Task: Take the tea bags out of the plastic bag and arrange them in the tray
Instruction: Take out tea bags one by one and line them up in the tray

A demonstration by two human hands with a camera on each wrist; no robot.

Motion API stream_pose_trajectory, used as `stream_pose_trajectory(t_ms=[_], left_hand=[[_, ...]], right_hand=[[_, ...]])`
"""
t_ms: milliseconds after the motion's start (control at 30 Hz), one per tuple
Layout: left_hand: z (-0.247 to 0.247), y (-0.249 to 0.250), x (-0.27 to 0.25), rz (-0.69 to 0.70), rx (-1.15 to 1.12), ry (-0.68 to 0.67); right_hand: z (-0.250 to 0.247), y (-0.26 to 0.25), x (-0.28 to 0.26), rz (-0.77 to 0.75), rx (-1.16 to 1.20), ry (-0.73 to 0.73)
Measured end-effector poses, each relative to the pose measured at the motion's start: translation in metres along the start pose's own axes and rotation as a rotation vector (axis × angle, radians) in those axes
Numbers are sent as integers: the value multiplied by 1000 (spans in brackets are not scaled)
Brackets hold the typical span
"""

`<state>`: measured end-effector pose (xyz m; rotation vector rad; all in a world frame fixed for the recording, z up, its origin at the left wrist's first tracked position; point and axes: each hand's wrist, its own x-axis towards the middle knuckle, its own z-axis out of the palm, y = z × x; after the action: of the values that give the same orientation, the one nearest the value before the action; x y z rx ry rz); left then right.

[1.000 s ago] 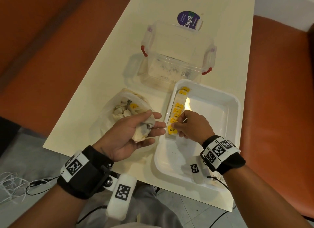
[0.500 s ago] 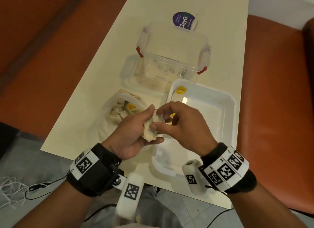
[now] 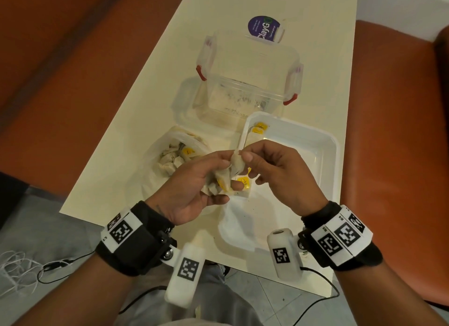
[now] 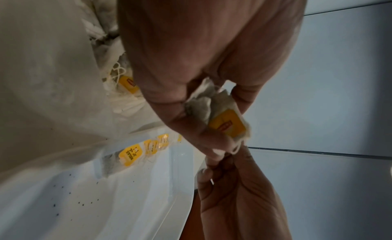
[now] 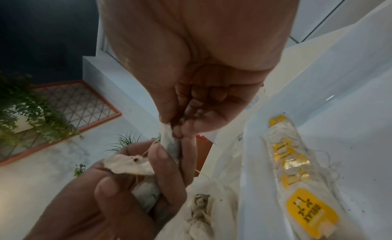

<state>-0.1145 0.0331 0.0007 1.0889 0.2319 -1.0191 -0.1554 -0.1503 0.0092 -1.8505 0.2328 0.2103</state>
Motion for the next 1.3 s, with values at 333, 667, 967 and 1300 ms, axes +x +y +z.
stream_pose_trajectory(t_ms=[333, 667, 967, 1300], left_hand=[[-3, -1, 4, 13, 67, 68], [2, -4, 4, 65, 166, 112], [-3, 2, 0, 168, 398, 32], [3, -3, 6, 248, 543, 101]], right_hand=[[-5, -10, -1, 107, 235, -29], [0, -5, -3, 217, 260, -91], [-3, 4, -1, 454, 480, -108], [-12, 1, -8, 209, 26, 7]])
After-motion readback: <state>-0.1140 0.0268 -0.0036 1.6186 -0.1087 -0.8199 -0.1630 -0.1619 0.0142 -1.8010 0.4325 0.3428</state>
